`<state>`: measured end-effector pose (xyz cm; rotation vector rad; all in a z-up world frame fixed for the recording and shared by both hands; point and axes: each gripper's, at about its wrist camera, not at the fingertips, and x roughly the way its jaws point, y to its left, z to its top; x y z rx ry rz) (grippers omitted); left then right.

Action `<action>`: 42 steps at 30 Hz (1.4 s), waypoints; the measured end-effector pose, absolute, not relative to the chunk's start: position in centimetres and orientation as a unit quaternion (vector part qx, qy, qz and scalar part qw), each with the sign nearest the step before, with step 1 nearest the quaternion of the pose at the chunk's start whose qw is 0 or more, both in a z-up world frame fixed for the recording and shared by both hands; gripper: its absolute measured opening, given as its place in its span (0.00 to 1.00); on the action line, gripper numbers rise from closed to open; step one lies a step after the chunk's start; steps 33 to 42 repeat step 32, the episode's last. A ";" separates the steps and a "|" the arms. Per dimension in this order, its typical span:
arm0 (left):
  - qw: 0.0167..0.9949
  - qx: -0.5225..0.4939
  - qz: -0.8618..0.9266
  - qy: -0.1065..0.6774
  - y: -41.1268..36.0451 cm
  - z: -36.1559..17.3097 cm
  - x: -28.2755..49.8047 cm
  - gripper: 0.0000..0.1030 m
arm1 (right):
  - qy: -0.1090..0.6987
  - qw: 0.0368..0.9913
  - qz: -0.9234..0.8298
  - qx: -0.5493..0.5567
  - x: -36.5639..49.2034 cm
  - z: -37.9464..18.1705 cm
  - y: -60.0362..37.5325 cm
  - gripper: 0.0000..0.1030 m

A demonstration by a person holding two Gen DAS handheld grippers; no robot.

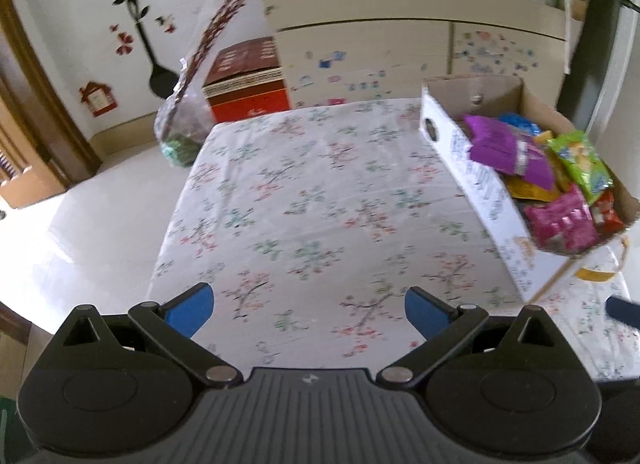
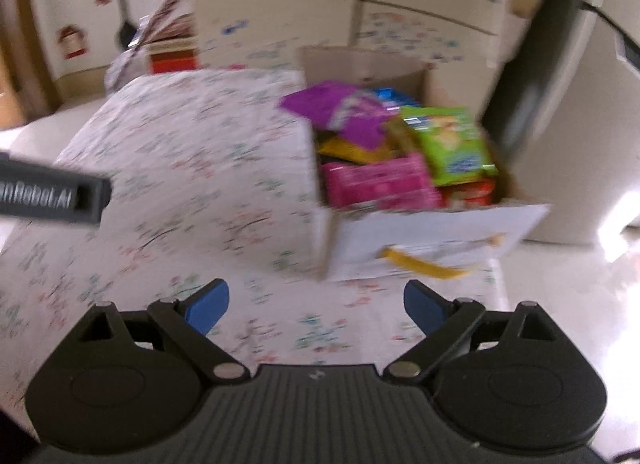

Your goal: Organize snacks

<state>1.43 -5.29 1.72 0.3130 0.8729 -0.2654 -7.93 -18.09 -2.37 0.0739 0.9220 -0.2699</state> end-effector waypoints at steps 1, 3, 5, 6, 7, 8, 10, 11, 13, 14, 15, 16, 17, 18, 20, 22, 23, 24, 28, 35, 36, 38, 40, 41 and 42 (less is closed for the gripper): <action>0.886 0.149 -0.123 0.421 -4.8 1.6 1.6 1.00 | 0.446 0.887 -0.113 0.036 -7.8 -2.7 -17.6 0.92; 0.885 0.148 -0.121 0.425 -4.0 1.4 1.9 1.00 | 0.448 0.890 -0.082 0.031 -7.5 -3.4 -16.7 0.92; 0.886 0.145 -0.121 0.424 -3.3 1.3 2.1 1.00 | 0.450 0.892 -0.050 0.015 -7.0 -4.2 -15.5 0.92; 0.886 0.145 -0.119 0.424 -3.0 1.2 2.1 1.00 | 0.449 0.893 -0.038 0.005 -6.9 -4.6 -14.9 0.91; 0.886 0.144 -0.116 0.425 -2.7 1.1 2.2 1.00 | 0.448 0.894 -0.024 -0.005 -6.7 -5.0 -14.3 0.91; 0.885 0.141 -0.115 0.428 -2.3 0.9 2.4 1.00 | 0.447 0.894 -0.010 -0.015 -6.5 -5.4 -13.9 0.91; 0.884 0.134 -0.114 0.432 -1.8 0.7 2.7 1.00 | 0.443 0.896 0.016 -0.033 -6.1 -6.2 -13.0 0.91; 0.885 0.132 -0.112 0.433 -1.6 0.5 2.8 1.00 | 0.444 0.895 0.027 -0.040 -5.9 -6.6 -12.6 0.91; 0.883 0.126 -0.105 0.440 -1.1 0.0 3.2 1.00 | 0.447 0.892 0.046 -0.056 -5.3 -7.5 -11.9 0.91; 0.881 0.122 -0.104 0.445 -1.0 -0.3 3.4 1.00 | 0.445 0.892 0.055 -0.062 -5.1 -7.8 -11.7 0.91; 0.879 0.117 -0.102 0.450 -0.8 -0.5 3.7 1.00 | 0.442 0.892 0.065 -0.069 -5.0 -8.1 -11.4 0.91; 0.878 0.114 -0.101 0.453 -0.7 -0.6 3.8 1.00 | 0.441 0.891 0.075 -0.076 -5.0 -8.4 -11.2 0.91; 0.878 0.113 -0.100 0.453 -0.6 -0.7 3.8 1.00 | 0.439 0.891 0.087 -0.080 -4.8 -8.6 -11.1 0.92; 0.878 0.112 -0.099 0.454 -0.6 -0.8 3.9 1.00 | 0.432 0.893 0.099 -0.078 -4.5 -8.8 -11.0 0.93; 0.877 0.109 -0.098 0.459 -0.6 -1.1 4.2 1.00 | 0.422 0.896 0.116 -0.067 -4.0 -9.0 -11.2 0.94; 0.875 0.103 -0.096 0.464 -0.5 -1.3 4.4 1.00 | 0.408 0.901 0.134 -0.066 -3.3 -9.4 -11.3 0.96; 0.874 0.101 -0.096 0.466 -0.4 -1.4 4.6 1.00 | 0.401 0.903 0.140 -0.071 -3.1 -9.6 -11.2 0.97; 0.874 0.099 -0.095 0.467 -0.4 -1.5 4.7 1.00 | 0.394 0.904 0.150 -0.072 -2.8 -9.7 -11.2 0.99; 0.872 0.091 -0.091 0.473 -0.2 -1.8 5.1 1.00 | 0.370 0.911 0.167 -0.078 -1.7 -10.1 -10.9 0.99; 0.871 0.092 -0.090 0.475 -0.3 -2.1 5.4 1.00 | 0.341 0.919 0.184 -0.074 -0.9 -10.6 -11.0 1.00; 0.871 0.092 -0.090 0.475 -0.3 -2.1 5.4 1.00 | 0.341 0.919 0.184 -0.074 -0.9 -10.6 -11.0 1.00; 0.871 0.092 -0.090 0.475 -0.3 -2.1 5.4 1.00 | 0.341 0.919 0.184 -0.074 -0.9 -10.6 -11.0 1.00; 0.871 0.092 -0.090 0.475 -0.3 -2.1 5.4 1.00 | 0.341 0.919 0.184 -0.074 -0.9 -10.6 -11.0 1.00; 0.871 0.092 -0.090 0.475 -0.3 -2.1 5.4 1.00 | 0.341 0.919 0.184 -0.074 -0.9 -10.6 -11.0 1.00; 0.871 0.092 -0.090 0.475 -0.3 -2.1 5.4 1.00 | 0.341 0.919 0.184 -0.074 -0.9 -10.6 -11.0 1.00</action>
